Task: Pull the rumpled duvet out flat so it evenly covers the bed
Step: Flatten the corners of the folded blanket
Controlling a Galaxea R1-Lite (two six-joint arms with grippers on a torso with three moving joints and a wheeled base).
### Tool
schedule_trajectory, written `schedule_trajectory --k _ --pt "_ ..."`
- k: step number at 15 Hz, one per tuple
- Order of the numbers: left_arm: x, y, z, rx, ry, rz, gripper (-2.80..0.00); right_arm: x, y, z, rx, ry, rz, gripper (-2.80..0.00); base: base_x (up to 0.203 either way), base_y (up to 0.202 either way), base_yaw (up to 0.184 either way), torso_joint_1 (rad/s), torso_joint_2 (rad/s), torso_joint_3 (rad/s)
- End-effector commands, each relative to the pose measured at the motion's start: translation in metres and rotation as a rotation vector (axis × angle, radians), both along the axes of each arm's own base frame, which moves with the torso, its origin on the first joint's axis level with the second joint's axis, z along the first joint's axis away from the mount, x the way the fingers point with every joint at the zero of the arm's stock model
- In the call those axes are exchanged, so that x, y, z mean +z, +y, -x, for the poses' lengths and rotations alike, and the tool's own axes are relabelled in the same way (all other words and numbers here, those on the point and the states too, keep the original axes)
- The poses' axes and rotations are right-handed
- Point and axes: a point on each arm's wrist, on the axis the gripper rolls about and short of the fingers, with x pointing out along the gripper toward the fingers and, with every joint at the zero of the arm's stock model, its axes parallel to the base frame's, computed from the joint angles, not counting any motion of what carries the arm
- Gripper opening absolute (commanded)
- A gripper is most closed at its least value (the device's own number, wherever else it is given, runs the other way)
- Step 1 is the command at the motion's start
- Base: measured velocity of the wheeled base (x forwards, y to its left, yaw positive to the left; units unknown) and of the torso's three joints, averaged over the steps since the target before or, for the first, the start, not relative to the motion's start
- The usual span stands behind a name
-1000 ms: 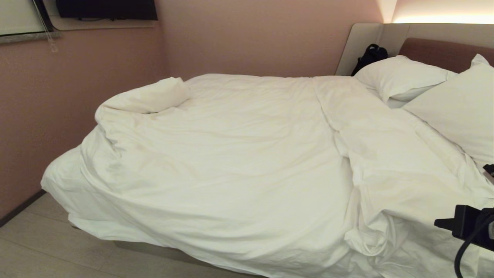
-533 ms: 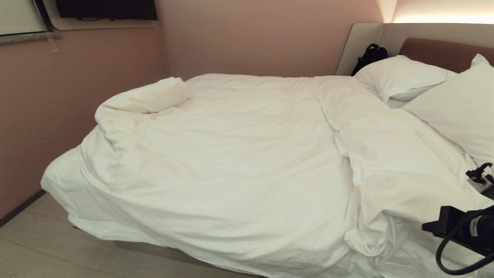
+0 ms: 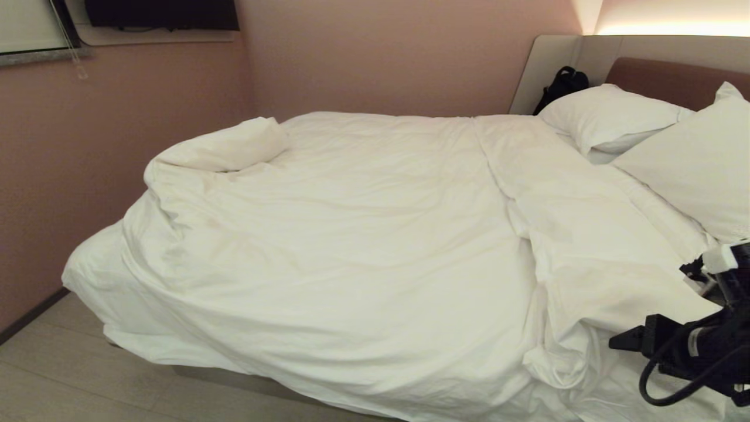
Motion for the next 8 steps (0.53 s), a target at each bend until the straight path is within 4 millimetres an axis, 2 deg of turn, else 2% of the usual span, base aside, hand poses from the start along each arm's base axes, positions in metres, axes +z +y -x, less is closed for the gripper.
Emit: schedule_trajectory --k 1,5,8 --pt "0.000 0.000 0.000 0.000 0.000 -0.001 -2.80 -0.013 0.004 -0.012 -0.036 0.048 0.004 0.00 0.000 0.000 0.000 0.000 0.00 0.000" --pt "0.000 0.000 0.000 0.000 0.000 -0.001 -2.80 -0.022 0.008 -0.030 -0.047 0.070 -0.002 0.00 0.000 0.000 0.000 0.000 0.00 0.000" --pt "0.000 0.000 0.000 0.000 0.001 -0.001 -2.80 -0.026 0.009 -0.036 -0.061 0.083 -0.010 0.00 0.000 0.000 0.000 0.000 0.00 0.000"
